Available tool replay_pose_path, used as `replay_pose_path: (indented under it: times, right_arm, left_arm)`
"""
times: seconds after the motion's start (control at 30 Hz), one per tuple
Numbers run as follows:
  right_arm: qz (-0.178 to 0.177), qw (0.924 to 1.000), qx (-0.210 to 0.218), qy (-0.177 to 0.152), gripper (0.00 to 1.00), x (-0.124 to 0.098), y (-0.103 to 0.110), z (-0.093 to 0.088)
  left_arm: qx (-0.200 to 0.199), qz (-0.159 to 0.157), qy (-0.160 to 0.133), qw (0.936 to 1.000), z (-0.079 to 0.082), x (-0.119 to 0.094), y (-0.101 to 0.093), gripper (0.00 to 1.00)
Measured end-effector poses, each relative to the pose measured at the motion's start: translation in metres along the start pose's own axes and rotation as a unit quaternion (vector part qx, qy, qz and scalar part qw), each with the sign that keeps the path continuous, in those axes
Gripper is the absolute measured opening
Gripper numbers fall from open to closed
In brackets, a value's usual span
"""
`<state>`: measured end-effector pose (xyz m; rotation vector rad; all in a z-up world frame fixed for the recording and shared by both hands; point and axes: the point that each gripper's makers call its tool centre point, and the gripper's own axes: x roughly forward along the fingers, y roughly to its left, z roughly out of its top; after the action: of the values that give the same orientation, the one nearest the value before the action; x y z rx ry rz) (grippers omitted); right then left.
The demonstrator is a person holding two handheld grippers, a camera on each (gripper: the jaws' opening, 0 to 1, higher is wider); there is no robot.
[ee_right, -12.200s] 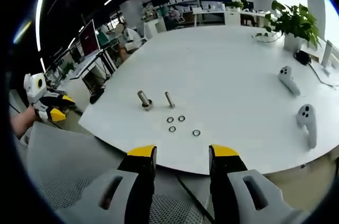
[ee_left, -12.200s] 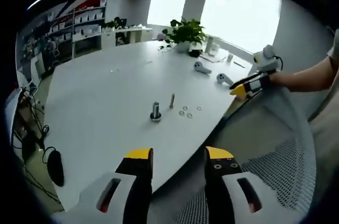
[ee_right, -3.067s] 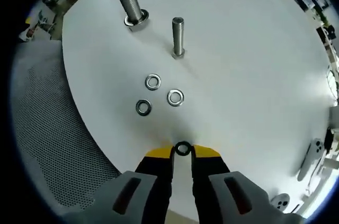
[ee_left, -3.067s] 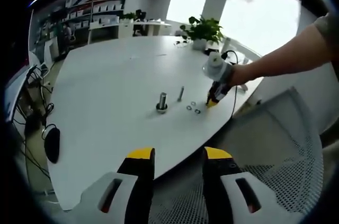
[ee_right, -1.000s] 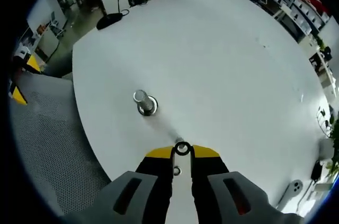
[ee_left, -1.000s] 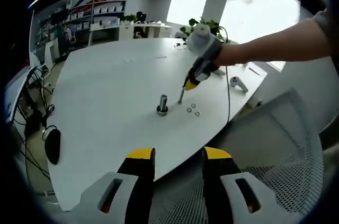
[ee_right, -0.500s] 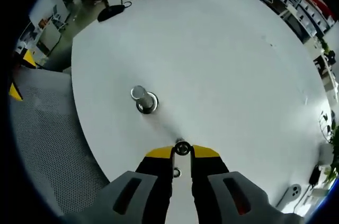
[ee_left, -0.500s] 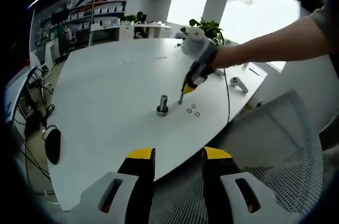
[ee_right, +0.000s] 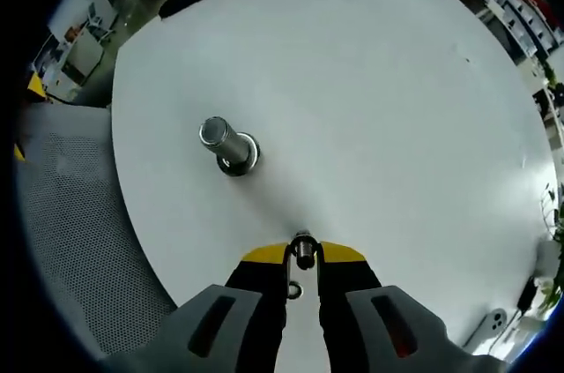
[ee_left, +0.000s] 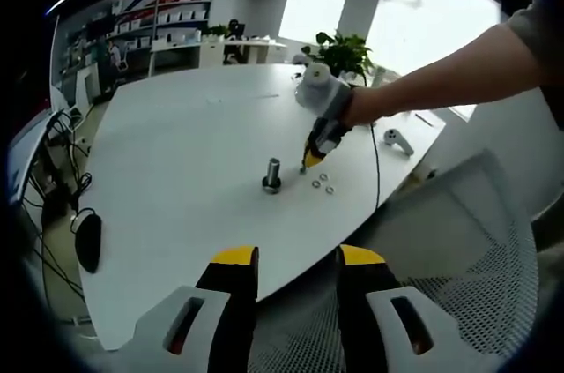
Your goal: Place the washer onto the threaded stud by aligning its center hole with the stud, sliding it down to the base, and recovering from edge contact or off-axis alignment until the washer reaches the visible bottom stop.
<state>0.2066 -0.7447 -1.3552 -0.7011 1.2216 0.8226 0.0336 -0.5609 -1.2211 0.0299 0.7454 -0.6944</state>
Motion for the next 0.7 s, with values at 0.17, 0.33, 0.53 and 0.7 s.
replay_pose_path:
  times: [0.17,0.33,0.53,0.7]
  right_arm:
    - [0.004,0.9999,0.0,0.009,0.13,0.006,0.001,-0.002]
    - [0.004,0.9998,-0.001,0.02,0.14,0.013,0.0,-0.008]
    - [0.004,0.9998,0.007,0.018,0.14,0.013,-0.002,-0.007]
    - [0.005,0.9997,0.013,0.019,0.14,0.012,-0.002,-0.008]
  left_arm:
    - [0.001,0.001,0.001,1.0,0.0,0.0,0.0,0.33]
    - [0.0,0.003,0.001,1.0,-0.001,0.0,0.001,0.33]
    - [0.001,0.004,0.001,1.0,-0.001,0.0,0.001,0.33]
    - [0.0,0.006,0.0,1.0,0.0,0.0,0.002,0.33]
